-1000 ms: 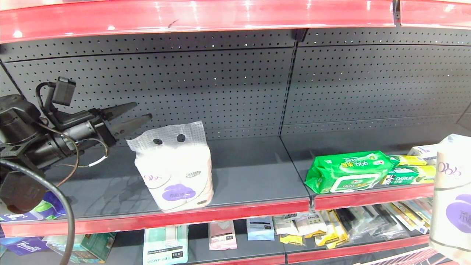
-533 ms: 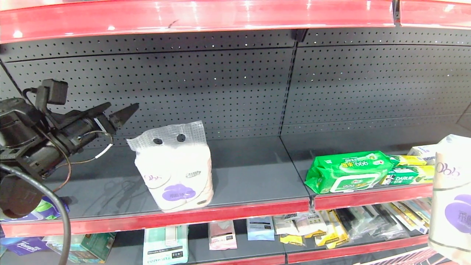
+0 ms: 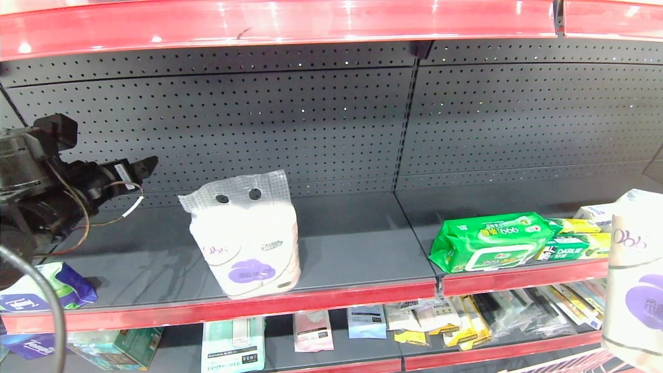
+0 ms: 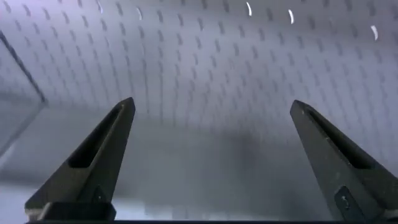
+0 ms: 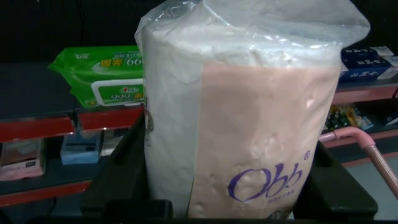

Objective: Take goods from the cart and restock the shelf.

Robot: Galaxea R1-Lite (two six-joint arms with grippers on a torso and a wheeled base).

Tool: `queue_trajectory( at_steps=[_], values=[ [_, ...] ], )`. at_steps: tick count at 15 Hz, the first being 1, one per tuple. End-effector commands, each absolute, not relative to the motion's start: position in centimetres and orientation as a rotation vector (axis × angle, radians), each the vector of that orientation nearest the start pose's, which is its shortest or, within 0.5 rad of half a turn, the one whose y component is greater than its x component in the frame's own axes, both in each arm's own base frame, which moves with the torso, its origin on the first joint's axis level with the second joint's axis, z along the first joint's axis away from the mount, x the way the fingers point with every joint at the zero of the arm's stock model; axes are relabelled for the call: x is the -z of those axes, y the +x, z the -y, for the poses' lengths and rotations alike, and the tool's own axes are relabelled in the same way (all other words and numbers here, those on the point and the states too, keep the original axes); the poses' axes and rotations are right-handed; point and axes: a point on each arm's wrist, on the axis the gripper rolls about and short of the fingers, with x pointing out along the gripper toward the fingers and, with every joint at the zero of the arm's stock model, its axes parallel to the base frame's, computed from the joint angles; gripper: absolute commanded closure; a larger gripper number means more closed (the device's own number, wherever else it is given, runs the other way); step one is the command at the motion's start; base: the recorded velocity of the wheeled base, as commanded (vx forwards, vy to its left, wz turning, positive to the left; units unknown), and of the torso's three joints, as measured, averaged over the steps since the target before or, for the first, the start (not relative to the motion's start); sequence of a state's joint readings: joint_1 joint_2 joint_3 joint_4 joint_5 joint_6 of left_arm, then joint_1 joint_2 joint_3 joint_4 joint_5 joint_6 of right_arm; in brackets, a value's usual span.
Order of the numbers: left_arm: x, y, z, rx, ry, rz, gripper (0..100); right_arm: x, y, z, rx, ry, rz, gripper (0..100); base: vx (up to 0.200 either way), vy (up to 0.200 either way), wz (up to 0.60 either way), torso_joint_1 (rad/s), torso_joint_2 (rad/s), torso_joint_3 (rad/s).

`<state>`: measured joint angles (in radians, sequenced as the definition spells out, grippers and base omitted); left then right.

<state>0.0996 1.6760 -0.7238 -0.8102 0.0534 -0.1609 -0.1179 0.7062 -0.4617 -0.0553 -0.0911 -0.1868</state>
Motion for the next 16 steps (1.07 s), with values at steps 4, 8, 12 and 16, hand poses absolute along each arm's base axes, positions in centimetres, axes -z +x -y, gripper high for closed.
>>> queue_trajectory(
  at_steps=[4,8,12,16],
  values=[
    [-20.1,16.8,-3.0,0.046,-0.044,-0.248,0,-21.5,7.3,0.9,0.106,-0.176,-0.215,100,0.000,0.000,0.00,0.000,0.00,0.000],
    [-18.6,7.9,-1.0,0.170,-0.002,-0.282,0,-21.1,9.0,0.9,0.029,-0.163,-0.276,100,0.000,0.000,0.00,0.000,0.00,0.000],
    [-16.1,-1.9,0.8,0.447,0.049,-0.238,0,-22.3,10.5,1.0,0.000,-0.161,-0.272,100,0.000,0.000,0.00,0.000,0.00,0.000],
    [-15.7,-4.7,-0.4,0.528,0.167,-0.227,0,-22.8,10.6,0.9,-0.030,-0.158,-0.252,100,0.000,0.000,0.00,0.000,0.00,0.000]
  ],
)
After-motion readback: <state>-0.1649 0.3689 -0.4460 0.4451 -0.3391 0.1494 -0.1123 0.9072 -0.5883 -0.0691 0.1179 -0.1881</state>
